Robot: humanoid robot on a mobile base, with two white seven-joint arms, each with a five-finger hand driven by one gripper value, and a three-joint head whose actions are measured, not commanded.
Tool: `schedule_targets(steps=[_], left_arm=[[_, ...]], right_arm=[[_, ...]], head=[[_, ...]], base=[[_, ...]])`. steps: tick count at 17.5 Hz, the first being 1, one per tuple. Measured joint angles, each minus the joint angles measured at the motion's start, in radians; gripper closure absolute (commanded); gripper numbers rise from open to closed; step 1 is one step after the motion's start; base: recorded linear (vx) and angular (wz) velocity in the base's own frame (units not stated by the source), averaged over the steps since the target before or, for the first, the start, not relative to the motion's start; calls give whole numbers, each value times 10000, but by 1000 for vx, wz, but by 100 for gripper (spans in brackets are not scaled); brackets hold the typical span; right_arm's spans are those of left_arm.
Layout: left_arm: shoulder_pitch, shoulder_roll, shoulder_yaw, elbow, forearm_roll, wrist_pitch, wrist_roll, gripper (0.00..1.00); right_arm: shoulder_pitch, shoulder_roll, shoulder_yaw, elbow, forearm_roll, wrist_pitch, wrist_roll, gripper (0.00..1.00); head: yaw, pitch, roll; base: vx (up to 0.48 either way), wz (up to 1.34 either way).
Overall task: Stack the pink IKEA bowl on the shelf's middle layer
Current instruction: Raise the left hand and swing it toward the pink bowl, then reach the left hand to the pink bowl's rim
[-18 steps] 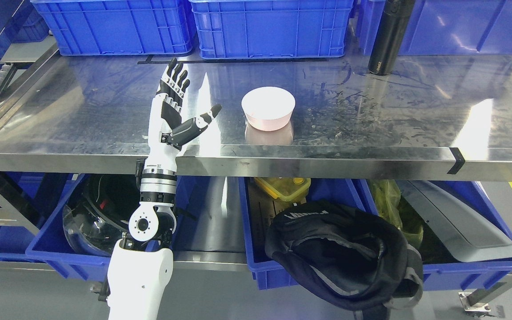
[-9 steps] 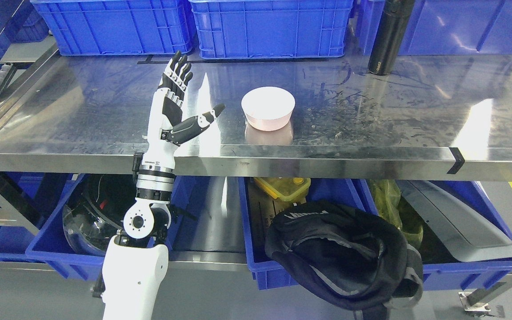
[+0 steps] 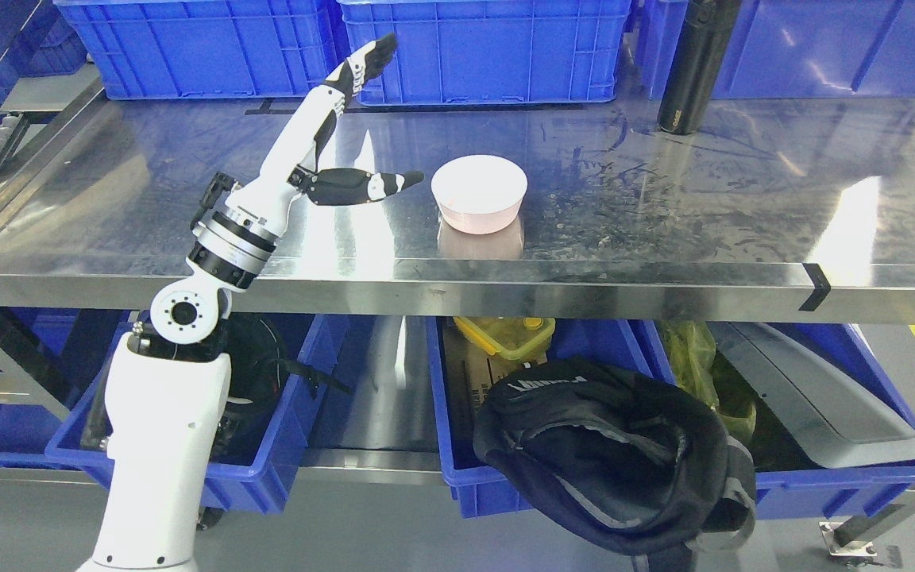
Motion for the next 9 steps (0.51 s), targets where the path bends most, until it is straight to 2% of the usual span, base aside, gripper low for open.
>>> schedule_targets(steps=[5,7,9], left_arm=[[-1298,1133,-566,0,-2148,38,-1826,1],[-1795,1414,-894,0,-2962,116,-2711,9],[-2262,1454,-1210,3,-3630,524,-3611,11]], right_arm=[[0,0,0,0,0,0,0,0],[0,0,0,0,0,0,0,0],[0,0,0,0,0,0,0,0]], head=[[0,0,0],[0,-2,0],[0,-1,0]], base=[[0,0],[0,0],[0,0]])
